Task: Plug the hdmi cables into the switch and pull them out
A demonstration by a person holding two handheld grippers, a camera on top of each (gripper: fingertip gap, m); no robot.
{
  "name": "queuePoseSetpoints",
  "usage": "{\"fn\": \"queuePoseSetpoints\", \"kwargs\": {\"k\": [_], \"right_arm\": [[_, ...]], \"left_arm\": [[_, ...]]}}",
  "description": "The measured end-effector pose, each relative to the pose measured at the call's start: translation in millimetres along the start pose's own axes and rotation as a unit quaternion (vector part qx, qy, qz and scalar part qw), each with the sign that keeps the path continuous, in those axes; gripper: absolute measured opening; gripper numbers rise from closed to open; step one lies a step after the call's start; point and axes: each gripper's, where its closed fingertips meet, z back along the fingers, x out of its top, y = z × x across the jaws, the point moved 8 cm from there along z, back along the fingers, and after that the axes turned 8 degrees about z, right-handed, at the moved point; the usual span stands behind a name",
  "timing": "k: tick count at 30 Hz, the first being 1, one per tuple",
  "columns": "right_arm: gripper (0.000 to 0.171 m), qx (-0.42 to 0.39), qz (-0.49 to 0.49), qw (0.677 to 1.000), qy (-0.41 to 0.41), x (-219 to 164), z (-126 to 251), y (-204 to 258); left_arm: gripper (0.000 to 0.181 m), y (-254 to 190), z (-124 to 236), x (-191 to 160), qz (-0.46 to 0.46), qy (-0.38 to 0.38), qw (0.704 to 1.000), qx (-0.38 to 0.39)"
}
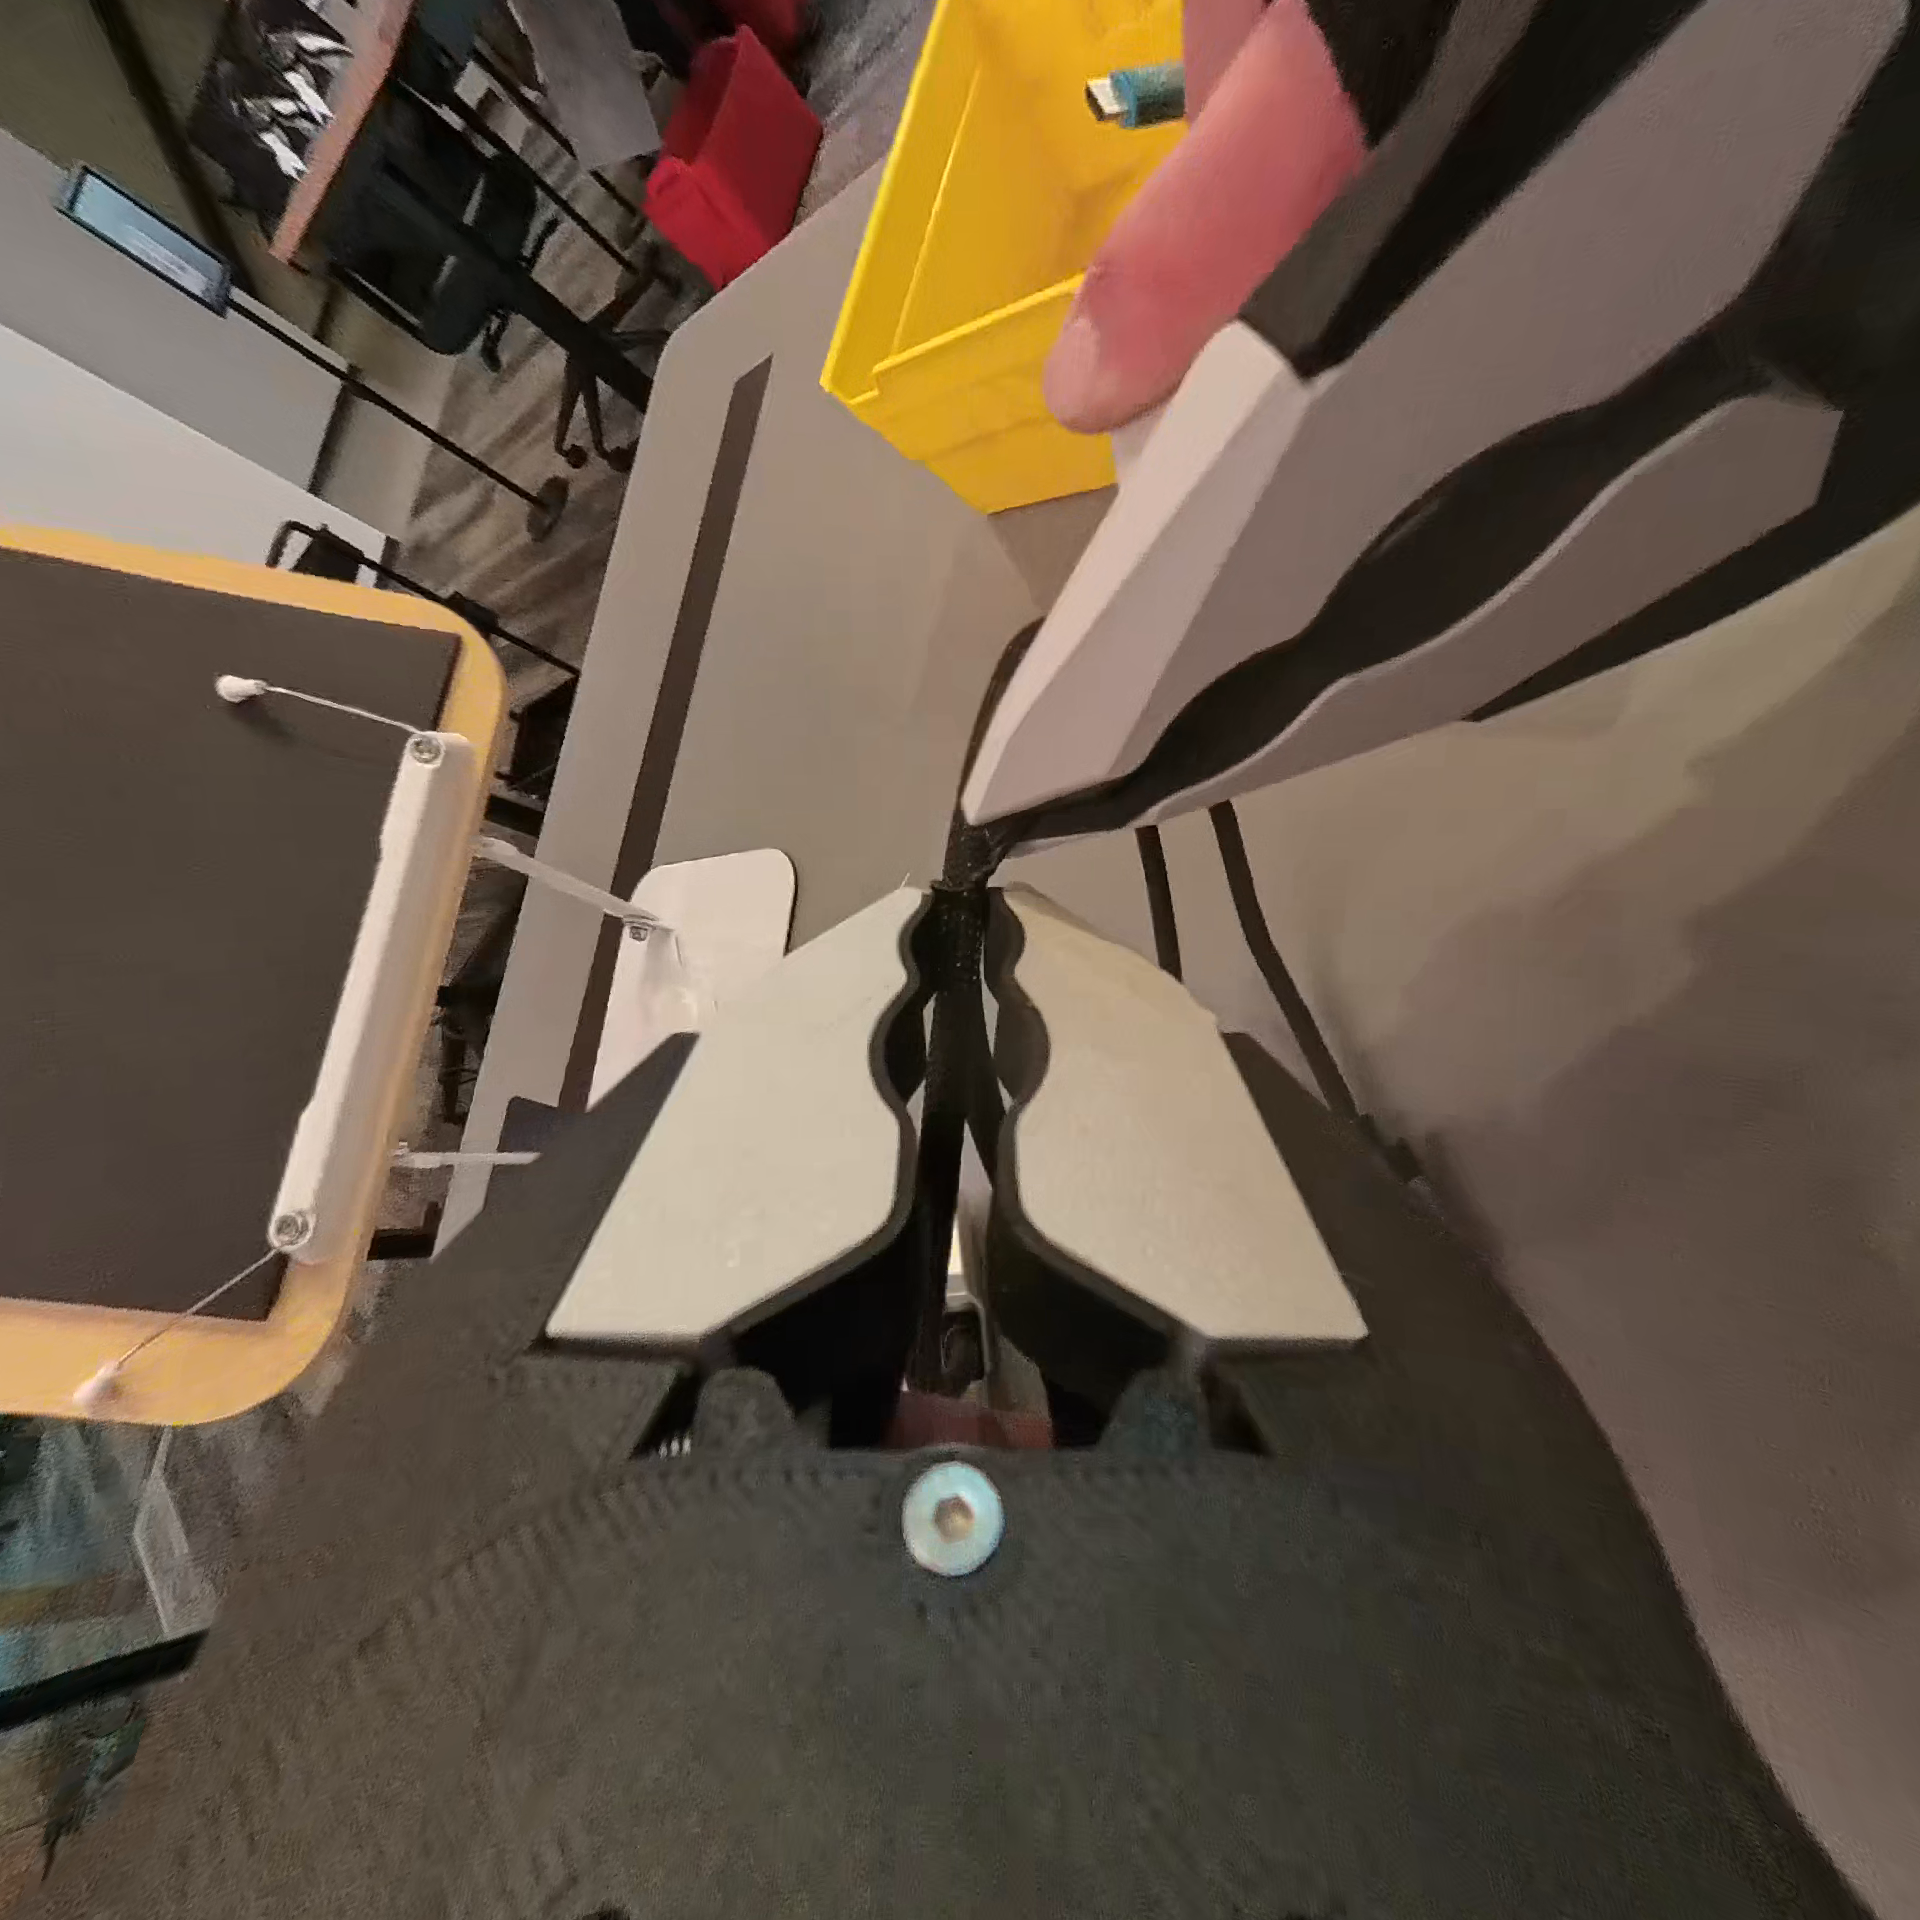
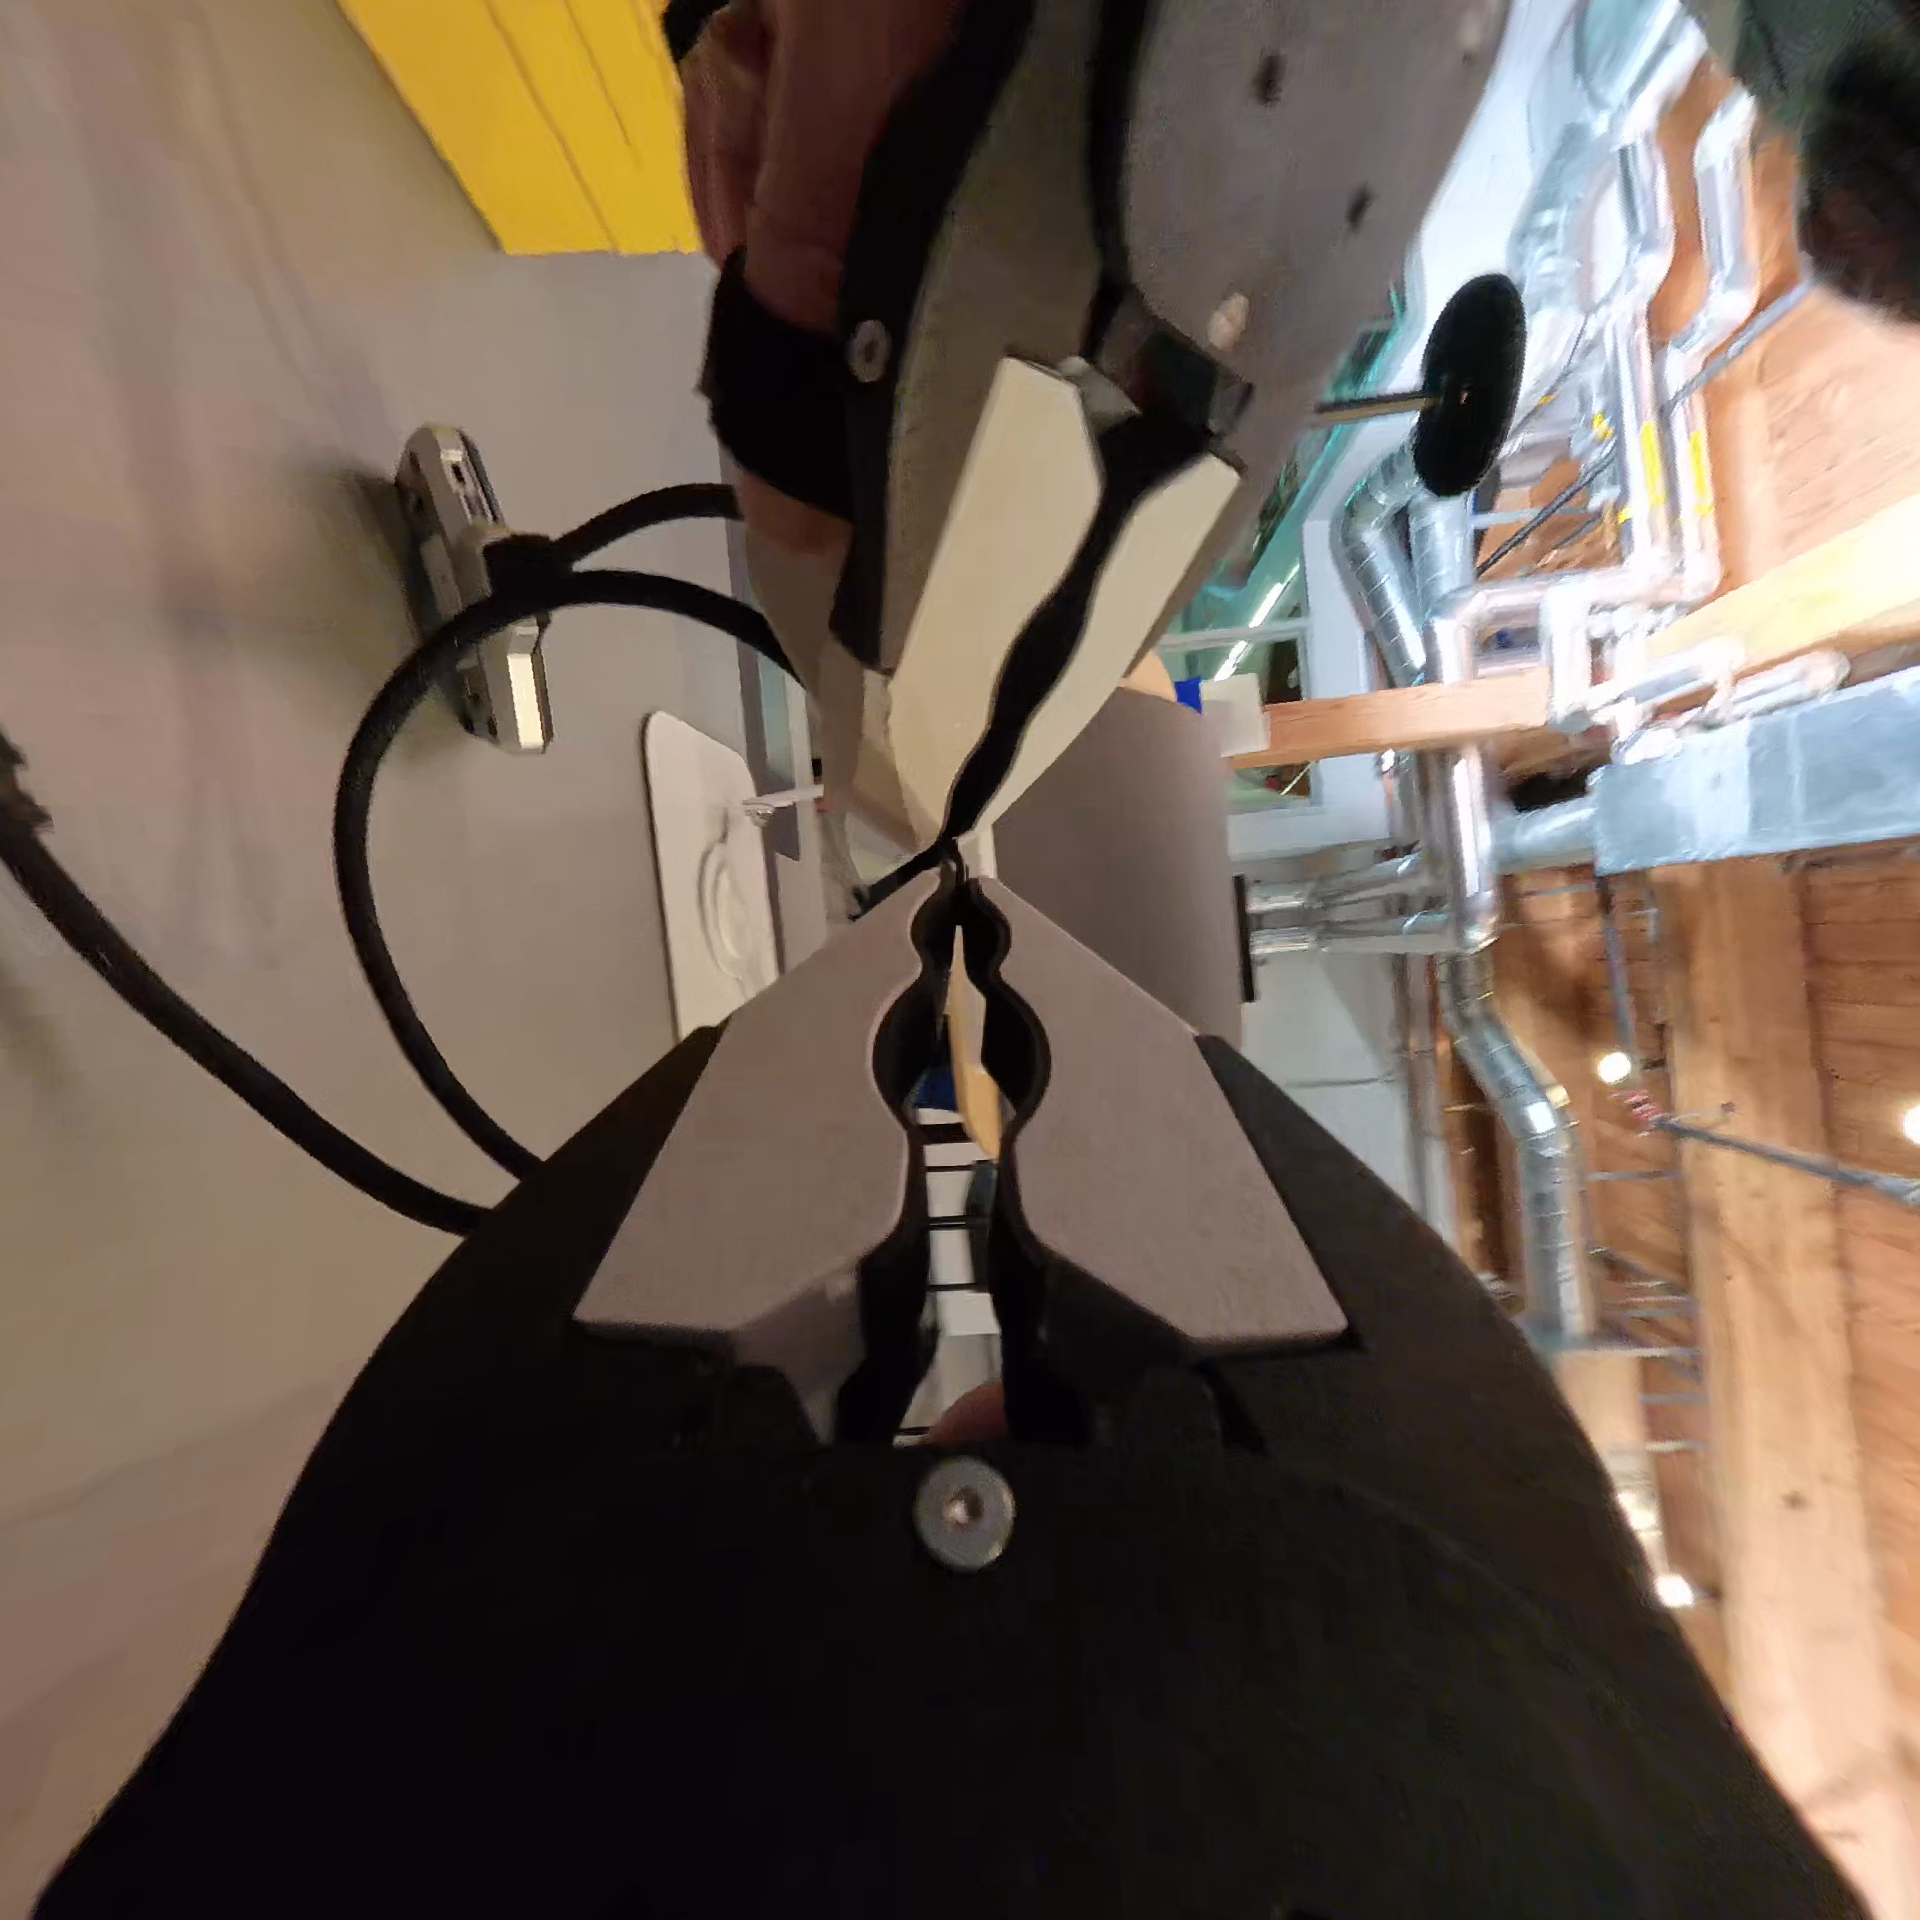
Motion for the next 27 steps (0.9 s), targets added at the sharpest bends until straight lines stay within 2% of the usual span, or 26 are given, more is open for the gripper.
{"fn": "queuePoseSetpoints", "kwargs": {"k": [3,7,10,14,17,20,27], "right_arm": [[0.007,0.016,-0.117,0.993,-0.017,-3.7,-0.2,-3.6],[0.014,0.052,-0.314,0.947,-0.041,-10.9,0.9,-8.9],[0.016,0.097,-0.473,0.872,-0.076,-15.5,-0.8,-8.3],[0.015,0.124,-0.641,0.743,-0.148,-24.5,-0.9,-11.8],[0.014,0.14,-0.69,0.692,-0.16,-28.1,-3.7,-10.0],[0.002,0.152,-0.721,0.653,-0.175,-28.2,-5.0,-9.0],[0.002,0.168,-0.741,0.627,-0.17,-26.3,-8.9,-5.4]], "left_arm": [[0.007,0.9,-0.7,-1.2,-0.039,0.002,0.997,0.06],[0.006,-2.1,-0.9,-1.7,-0.096,-0.003,0.987,0.126],[0.007,-4.6,0.4,-0.1,-0.132,-0.017,0.978,0.163],[0.006,-7.1,2.1,1.4,-0.18,-0.031,0.961,0.209],[0.006,-10.9,1.3,0.9,-0.212,-0.034,0.949,0.229],[0.006,-12.6,0.4,0.6,-0.222,-0.038,0.945,0.236],[0.006,-12.6,0.7,-0.2,-0.229,-0.04,0.941,0.247]]}}
